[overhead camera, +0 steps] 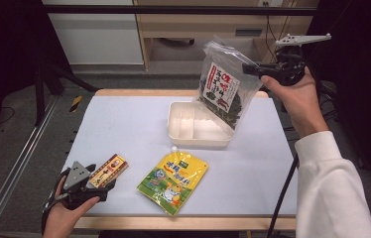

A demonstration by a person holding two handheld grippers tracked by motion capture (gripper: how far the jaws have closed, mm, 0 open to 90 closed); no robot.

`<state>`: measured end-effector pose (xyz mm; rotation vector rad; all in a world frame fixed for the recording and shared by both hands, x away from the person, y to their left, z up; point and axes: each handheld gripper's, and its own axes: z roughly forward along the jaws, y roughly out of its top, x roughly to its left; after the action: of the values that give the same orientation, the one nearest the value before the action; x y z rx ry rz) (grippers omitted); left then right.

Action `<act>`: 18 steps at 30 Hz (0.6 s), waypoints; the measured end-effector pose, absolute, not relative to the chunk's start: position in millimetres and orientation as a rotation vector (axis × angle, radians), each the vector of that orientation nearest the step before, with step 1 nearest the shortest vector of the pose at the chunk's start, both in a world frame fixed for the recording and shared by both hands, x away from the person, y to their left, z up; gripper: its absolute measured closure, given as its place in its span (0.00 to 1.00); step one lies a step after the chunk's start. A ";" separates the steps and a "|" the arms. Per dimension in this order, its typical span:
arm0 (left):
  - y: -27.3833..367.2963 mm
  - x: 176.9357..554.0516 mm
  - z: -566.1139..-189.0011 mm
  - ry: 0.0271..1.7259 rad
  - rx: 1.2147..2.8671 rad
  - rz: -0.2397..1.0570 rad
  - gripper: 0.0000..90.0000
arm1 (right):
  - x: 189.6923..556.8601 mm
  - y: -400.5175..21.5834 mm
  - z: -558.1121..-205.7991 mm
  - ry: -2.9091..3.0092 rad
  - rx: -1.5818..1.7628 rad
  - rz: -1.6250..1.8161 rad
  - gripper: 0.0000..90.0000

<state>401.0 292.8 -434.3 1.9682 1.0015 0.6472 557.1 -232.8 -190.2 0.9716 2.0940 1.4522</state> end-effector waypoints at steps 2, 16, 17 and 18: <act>293.2 401.3 -434.6 1.004 1.968 0.643 0.14 | 559.4 -232.7 -192.9 2.093 0.977 1.457 0.99; 292.4 400.5 -434.9 1.010 1.958 0.641 0.14 | 583.7 -230.0 -221.8 2.094 1.026 1.448 0.99; 292.5 400.4 -434.6 1.010 1.958 0.641 0.14 | 584.9 -230.4 -223.7 2.091 1.029 1.454 0.99; 292.4 400.3 -434.5 1.010 1.956 0.642 0.14 | 586.0 -231.0 -226.1 2.089 1.031 1.459 0.99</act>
<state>400.3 292.4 -434.5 1.9562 1.0104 0.6417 586.0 -231.0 -226.1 1.0310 2.0891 1.4586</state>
